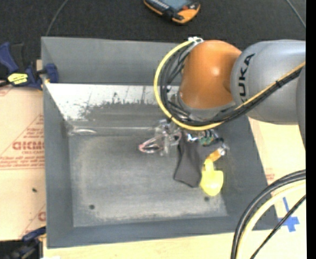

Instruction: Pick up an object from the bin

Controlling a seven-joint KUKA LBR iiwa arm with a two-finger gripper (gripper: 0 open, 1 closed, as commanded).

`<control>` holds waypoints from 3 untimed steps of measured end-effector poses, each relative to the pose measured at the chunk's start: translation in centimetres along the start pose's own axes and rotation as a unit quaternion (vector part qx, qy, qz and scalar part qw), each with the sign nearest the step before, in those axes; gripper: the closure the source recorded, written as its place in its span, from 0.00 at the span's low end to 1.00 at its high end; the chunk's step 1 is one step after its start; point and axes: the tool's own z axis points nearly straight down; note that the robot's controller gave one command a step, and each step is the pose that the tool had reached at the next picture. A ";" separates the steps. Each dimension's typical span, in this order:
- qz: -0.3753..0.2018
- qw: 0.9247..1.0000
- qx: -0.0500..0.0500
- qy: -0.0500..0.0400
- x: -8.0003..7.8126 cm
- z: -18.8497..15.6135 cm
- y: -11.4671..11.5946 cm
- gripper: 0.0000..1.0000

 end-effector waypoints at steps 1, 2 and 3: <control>-0.076 0.997 -0.002 0.006 2.8 -0.2 0.3 1.00; -0.027 1.000 -0.001 -0.001 1.7 -1.2 -0.2 1.00; -0.078 0.997 -0.001 0.003 2.2 -1.2 -0.4 1.00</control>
Offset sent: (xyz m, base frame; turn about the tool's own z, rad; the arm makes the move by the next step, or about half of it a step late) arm -0.0105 -0.0062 0.0165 0.0074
